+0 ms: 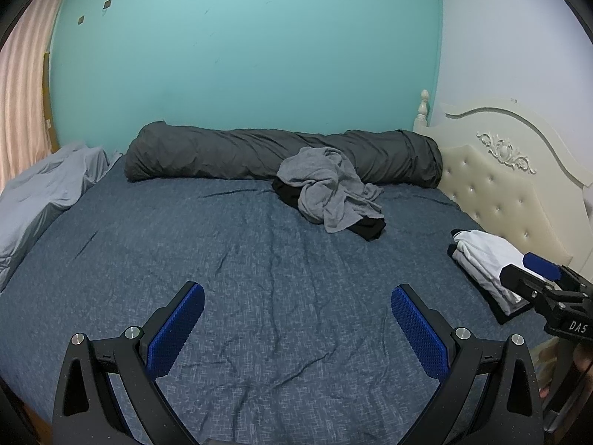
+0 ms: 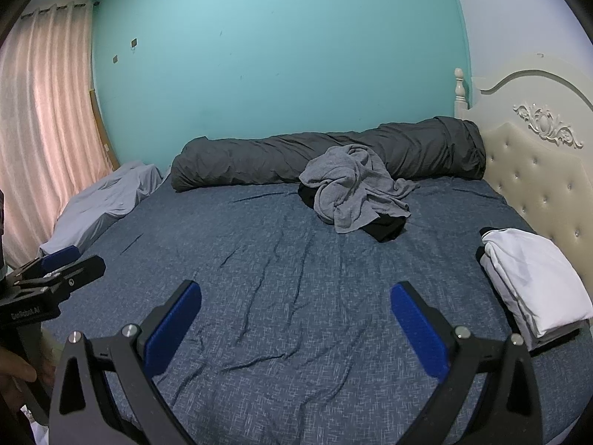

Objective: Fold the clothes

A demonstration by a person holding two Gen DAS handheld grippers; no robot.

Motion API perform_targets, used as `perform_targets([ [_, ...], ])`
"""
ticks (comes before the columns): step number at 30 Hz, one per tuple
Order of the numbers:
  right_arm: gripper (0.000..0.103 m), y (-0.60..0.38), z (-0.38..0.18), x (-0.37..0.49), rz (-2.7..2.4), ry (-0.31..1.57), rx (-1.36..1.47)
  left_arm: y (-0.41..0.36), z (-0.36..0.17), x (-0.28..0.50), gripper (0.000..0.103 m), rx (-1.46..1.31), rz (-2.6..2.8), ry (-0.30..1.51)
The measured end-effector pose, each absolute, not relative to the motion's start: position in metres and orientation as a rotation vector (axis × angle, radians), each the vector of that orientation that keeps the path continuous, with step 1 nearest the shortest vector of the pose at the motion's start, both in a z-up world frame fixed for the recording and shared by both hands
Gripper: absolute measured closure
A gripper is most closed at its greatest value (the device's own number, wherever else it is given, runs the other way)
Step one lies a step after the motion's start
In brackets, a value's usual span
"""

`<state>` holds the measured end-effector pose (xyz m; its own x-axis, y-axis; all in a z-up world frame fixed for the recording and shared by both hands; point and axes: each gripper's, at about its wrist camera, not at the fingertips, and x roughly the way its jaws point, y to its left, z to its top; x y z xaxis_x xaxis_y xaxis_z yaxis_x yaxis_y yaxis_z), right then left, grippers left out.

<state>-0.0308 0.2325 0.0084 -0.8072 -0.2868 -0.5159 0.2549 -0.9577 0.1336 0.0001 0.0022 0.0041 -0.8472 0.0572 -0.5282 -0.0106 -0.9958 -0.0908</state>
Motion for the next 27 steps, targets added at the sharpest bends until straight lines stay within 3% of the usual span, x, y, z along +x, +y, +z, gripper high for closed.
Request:
perform_targets([
  [27, 0.000, 0.2379, 0.0079, -0.0310, -2.748, -0.090, 0.799, 0.0048, 0.0045, -0.0022, 0.000, -0.853, 2.975, -0.119],
])
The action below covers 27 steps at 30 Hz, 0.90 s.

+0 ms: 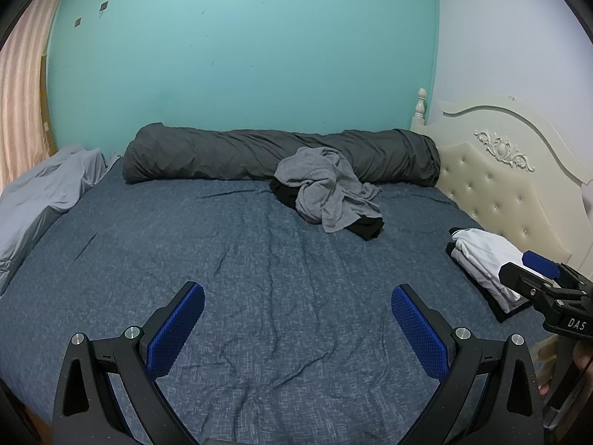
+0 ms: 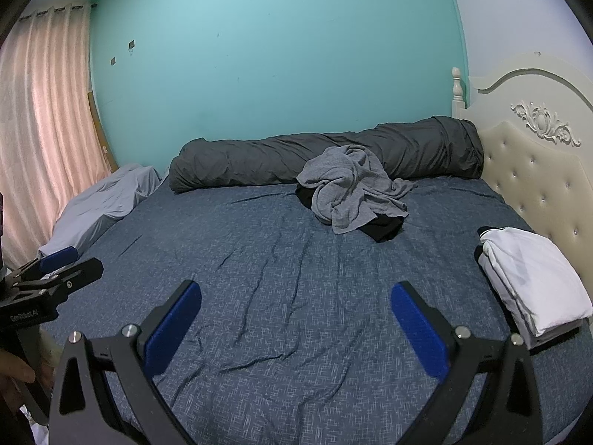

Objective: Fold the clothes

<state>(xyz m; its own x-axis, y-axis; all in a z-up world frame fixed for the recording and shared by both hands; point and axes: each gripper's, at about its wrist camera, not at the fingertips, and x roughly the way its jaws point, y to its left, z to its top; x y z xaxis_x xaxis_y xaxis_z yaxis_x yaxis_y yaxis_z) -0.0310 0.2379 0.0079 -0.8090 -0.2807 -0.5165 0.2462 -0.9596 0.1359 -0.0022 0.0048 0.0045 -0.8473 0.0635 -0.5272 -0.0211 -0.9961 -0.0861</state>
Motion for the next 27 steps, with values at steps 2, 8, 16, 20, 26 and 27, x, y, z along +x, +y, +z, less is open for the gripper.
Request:
perform_targets([
  [2, 0.000, 0.238, 0.008, -0.031, -2.749, -0.091, 0.797, 0.005, 0.004, -0.003, 0.000, -0.855, 2.975, -0.118],
  [8, 0.000, 0.241, 0.004, -0.033, -2.751, -0.098, 0.805, 0.004, -0.001, -0.006, 0.000, -0.865, 2.972, -0.121],
  [16, 0.000, 0.243, -0.011, -0.048, -2.741, -0.107, 0.850, -0.002, -0.020, -0.022, 0.000, -0.908, 2.971, -0.160],
  [20, 0.000, 0.244, -0.027, -0.062, -2.727, -0.105, 0.887, -0.009, -0.039, -0.040, 0.000, -0.942, 2.985, -0.206],
  [26, 0.000, 0.240, -0.059, -0.098, -2.688, -0.084, 0.936, -0.019, -0.075, -0.079, 0.000, -1.017, 2.984, -0.239],
  [27, 0.000, 0.239, -0.064, -0.104, -2.683, -0.078, 0.941, -0.021, -0.081, -0.087, 0.000, -1.026, 2.988, -0.248],
])
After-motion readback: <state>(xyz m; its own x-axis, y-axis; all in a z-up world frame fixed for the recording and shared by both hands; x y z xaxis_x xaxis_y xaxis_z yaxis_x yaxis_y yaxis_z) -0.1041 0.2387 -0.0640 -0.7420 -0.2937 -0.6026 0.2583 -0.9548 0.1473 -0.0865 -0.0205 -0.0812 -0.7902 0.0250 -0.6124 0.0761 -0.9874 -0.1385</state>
